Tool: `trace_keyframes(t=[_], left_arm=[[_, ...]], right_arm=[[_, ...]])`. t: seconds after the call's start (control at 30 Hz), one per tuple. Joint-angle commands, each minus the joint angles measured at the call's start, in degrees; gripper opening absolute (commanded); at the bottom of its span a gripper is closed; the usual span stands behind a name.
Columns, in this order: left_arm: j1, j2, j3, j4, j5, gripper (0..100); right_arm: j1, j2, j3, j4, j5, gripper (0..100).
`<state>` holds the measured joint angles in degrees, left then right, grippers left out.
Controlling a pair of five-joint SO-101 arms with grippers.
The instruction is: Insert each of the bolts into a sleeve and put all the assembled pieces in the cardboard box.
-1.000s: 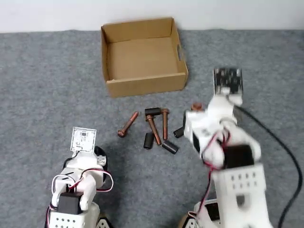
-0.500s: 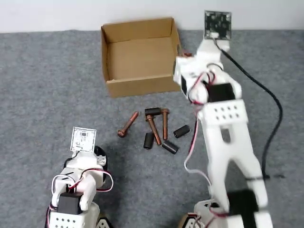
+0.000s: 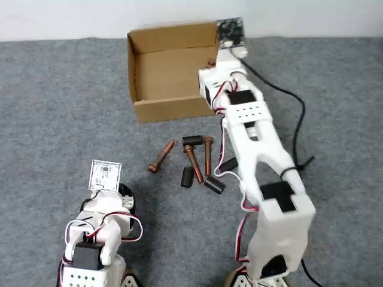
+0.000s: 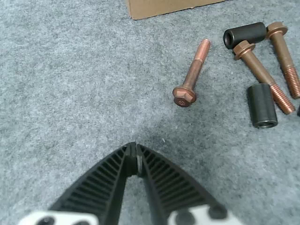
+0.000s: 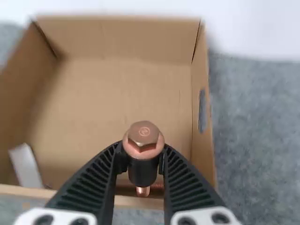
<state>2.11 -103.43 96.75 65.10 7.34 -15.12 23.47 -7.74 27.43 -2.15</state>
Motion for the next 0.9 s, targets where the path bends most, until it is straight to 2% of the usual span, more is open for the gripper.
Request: trace_keyframes(t=[0.0,0.1,0.27,0.33,0.43,0.67,0.87], left_arm=[[0.18,-0.09,-0.31,-1.41,-0.18,1],[0.00,-0.09,-0.31,-1.49,-0.18,1],[-0.18,-0.09,-0.31,-1.49,-0.18,1],[-0.18,-0.09,-0.31,-1.49,-0.18,1],[-0.18,-0.09,-0.31,-1.58,-0.18,1],[-0.35,-0.09,-0.22,-1.67,-0.18,1],[-3.78,-0.09,-0.22,-2.81,-0.18,1]], right_arm=[[-0.31,3.47,-7.21,-1.10,1.32,0.9],[-0.13,7.87,-11.52,3.12,1.41,2.0],[-0.40,11.74,-19.78,12.70,1.14,15.8],[-0.48,11.82,-22.33,14.99,1.05,16.9],[-0.48,11.47,-26.90,19.47,1.05,14.1],[-0.48,7.43,-32.35,36.35,0.97,0.6],[-0.48,4.53,-32.35,49.36,0.97,1.5]])
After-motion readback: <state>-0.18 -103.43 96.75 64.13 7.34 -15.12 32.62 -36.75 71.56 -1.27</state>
